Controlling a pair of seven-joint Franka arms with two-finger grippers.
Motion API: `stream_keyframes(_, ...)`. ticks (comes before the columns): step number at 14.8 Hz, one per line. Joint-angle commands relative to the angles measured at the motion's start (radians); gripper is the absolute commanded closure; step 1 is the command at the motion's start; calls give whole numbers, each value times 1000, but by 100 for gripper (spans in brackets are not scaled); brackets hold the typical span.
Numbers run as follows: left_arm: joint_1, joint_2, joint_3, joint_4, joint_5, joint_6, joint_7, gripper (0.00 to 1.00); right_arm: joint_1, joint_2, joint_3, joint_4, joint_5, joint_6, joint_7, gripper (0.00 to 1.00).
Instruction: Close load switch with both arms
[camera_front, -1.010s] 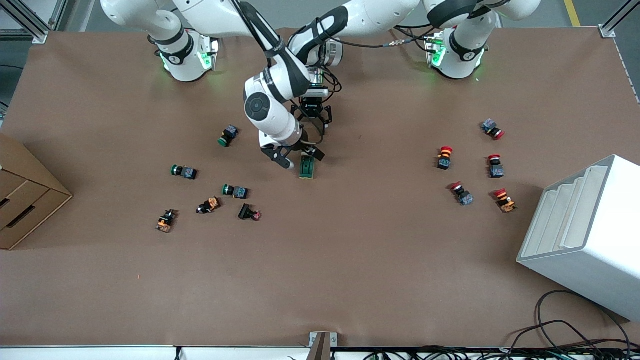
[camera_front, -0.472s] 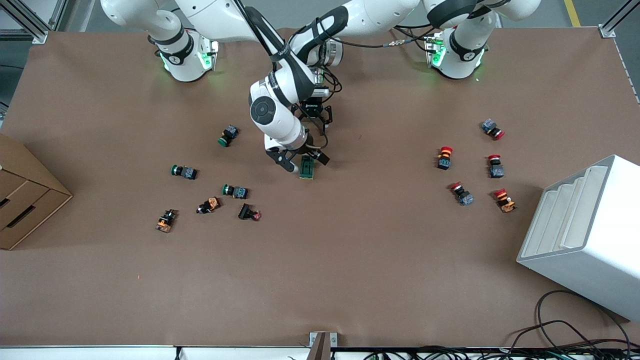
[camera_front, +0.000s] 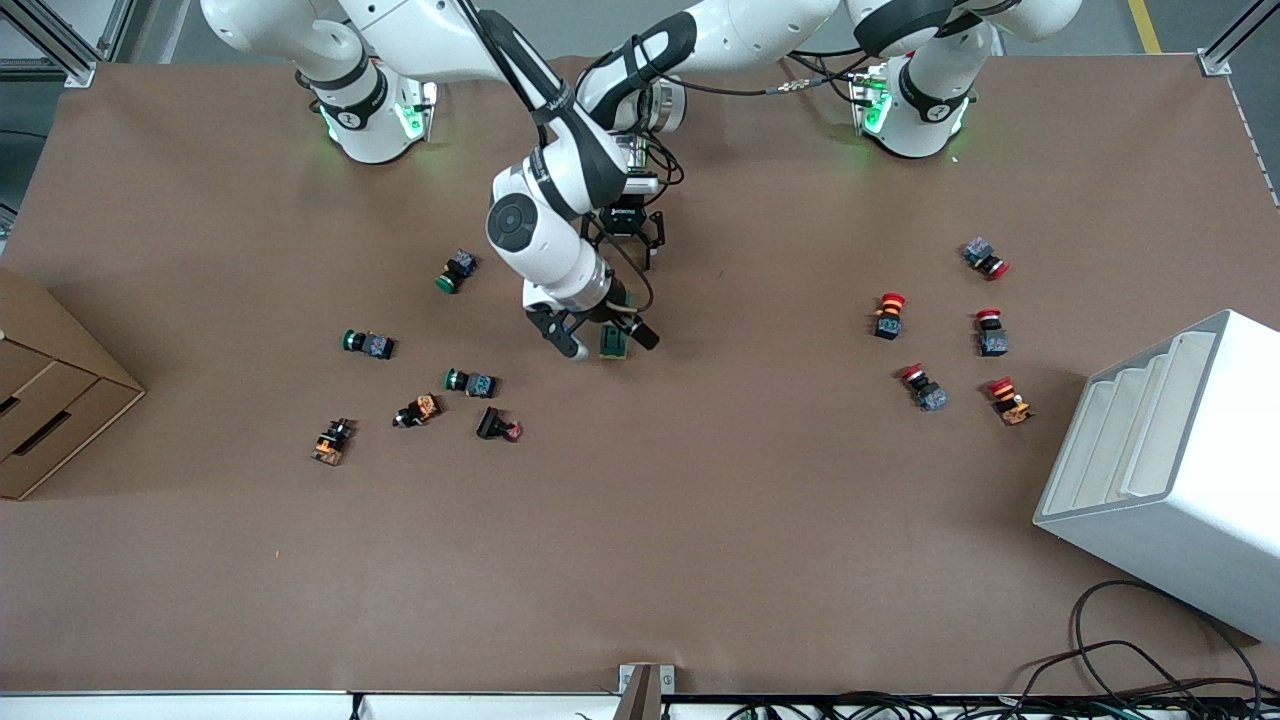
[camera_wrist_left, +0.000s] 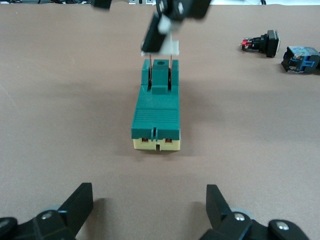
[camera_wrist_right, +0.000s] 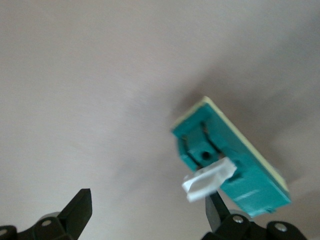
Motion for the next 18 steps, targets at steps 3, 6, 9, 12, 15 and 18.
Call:
stream_keyframes(3, -11, 10, 7, -1, 0, -3, -21, 0, -15, 17, 7, 30, 7, 10, -9, 0)
stream_keyframes(6, -10, 10, 7, -1, 2, -3, -18, 0, -18, 28, 5, 30, 4, 11, -14, 0)
stream_keyframes(9, -7, 12, 8, 1, 2, -3, -13, 0, -26, 38, 5, 36, -12, 11, -21, 0)
stream_keyframes(12, -5, 10, 8, 4, 2, -3, -10, 0, -37, 61, 5, 59, -47, 11, -21, 0)
stream_keyframes(15, -7, 12, 8, 1, 2, -3, -10, 0, -51, 78, 5, 80, -51, 11, -26, 0)
stream_keyframes(18, -7, 12, 8, 1, 0, -3, -12, 0, -58, 103, 5, 97, -71, 14, -29, 0)
